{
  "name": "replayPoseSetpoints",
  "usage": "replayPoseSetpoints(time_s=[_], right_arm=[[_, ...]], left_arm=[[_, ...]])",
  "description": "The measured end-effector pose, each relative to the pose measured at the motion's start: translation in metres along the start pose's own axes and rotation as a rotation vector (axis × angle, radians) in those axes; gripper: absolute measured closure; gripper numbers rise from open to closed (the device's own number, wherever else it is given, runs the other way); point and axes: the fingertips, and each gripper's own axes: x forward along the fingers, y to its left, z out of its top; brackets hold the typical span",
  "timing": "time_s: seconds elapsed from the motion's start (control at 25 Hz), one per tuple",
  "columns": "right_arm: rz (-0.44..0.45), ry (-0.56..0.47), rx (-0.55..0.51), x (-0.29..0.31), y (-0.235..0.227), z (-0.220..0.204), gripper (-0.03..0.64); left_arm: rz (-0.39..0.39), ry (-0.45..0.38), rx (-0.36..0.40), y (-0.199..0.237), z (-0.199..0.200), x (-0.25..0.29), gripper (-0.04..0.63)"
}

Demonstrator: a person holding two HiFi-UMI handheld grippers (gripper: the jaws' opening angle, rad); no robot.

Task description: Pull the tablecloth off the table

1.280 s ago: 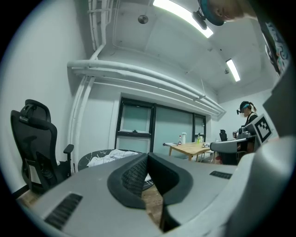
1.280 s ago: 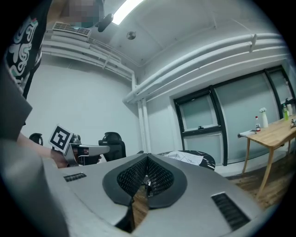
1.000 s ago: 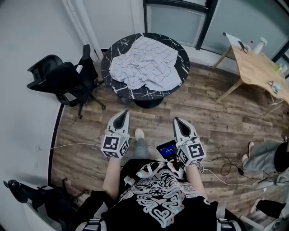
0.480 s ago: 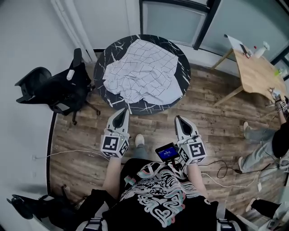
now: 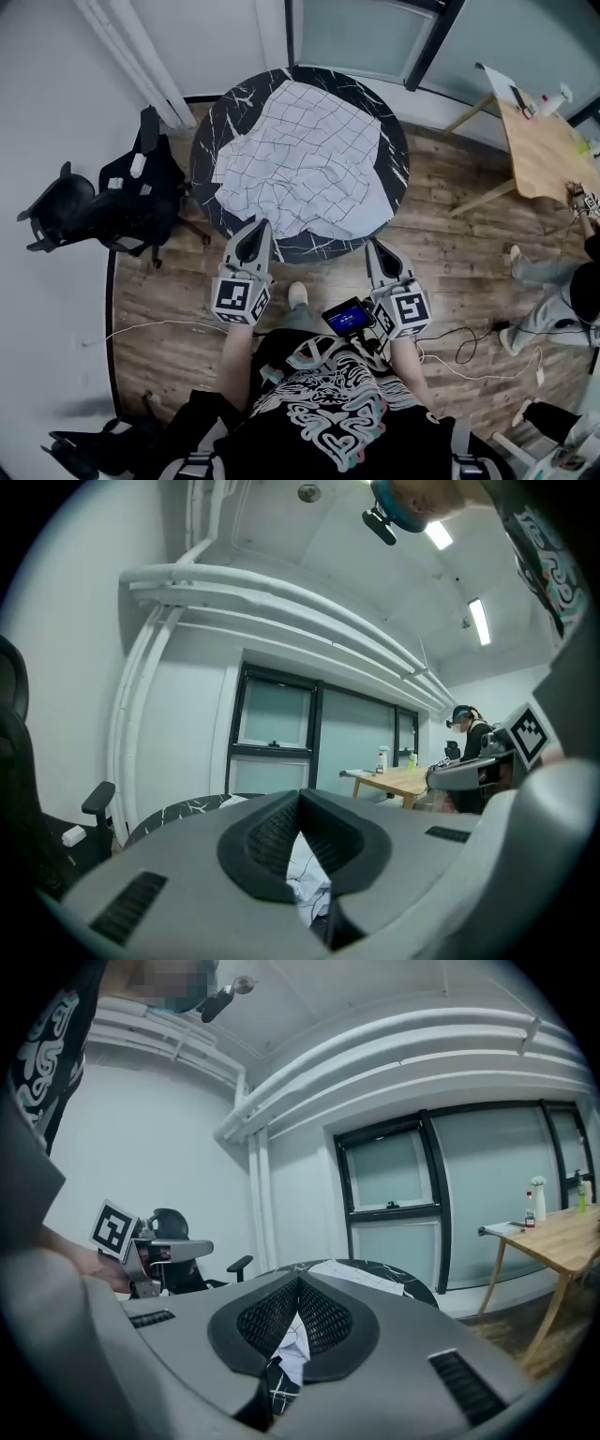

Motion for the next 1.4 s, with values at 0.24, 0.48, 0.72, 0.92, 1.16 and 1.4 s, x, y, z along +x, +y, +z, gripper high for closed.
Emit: replayPoseSetpoints(time_s=[0.24,0.48,0.72,0.92,1.16,1.4], right_arm=[[-0.023,0.011,0.01,0.044,-0.009,0.005,0.588],[-0.043,0.021,-0.008,0.077,-0.014,0.005,0.588],[-0.055,0.028,0.009,0.089,-0.014,0.003,0.588],[-0.056,0.01,0.025,0.095,-0.018,0.012,0.588],[-0.033,0.03,0.008,0.106,-0.024,0.008,0.588],[-0.016,0.041,-0.034,0.123,-0.035,0.01,0.588]], left_arm=[[-0.038,0.024,0.006,0.029,0.0,0.038,0.581],[-0.095,0.041,0.042,0.047,-0.001,0.069,0.581],[-0.109,0.063,0.066,0.058,-0.007,0.081,0.581],[-0.091,0.063,0.071,0.063,-0.004,0.085,0.581],[-0.06,0.068,0.089,0.068,-0.006,0.084,0.581],[-0.018,0.064,0.111,0.074,0.002,0.085,0.581]])
